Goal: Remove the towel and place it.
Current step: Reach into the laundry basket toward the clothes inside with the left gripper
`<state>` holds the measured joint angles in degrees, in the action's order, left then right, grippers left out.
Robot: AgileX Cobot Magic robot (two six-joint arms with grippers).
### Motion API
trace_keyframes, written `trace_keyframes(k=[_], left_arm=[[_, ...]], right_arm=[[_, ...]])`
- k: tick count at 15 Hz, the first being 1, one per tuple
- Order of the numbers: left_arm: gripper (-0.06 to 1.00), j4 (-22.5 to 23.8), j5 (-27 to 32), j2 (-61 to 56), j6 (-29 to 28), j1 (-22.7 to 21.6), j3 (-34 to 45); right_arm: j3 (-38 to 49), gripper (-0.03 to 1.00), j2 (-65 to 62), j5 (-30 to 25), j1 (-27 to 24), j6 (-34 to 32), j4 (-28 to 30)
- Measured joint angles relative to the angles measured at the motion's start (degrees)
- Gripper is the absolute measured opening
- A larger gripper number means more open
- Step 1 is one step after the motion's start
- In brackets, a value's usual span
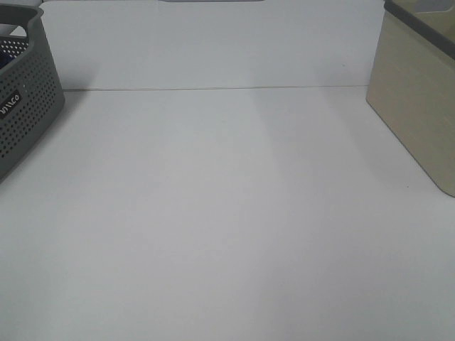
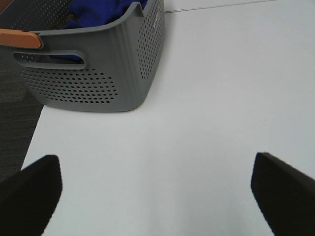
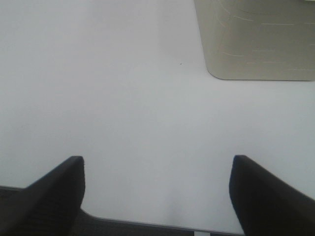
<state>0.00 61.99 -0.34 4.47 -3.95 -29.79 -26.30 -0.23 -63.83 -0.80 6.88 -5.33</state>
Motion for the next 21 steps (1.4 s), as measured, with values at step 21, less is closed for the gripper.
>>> trace_keyframes(k=[21], left_arm=[[0.99,16.6,2.3,82.5,56.7,0.0,-65.3]], right_arm=[[0.0,0.79,0.0,0.0,0.0,0.0,0.0]])
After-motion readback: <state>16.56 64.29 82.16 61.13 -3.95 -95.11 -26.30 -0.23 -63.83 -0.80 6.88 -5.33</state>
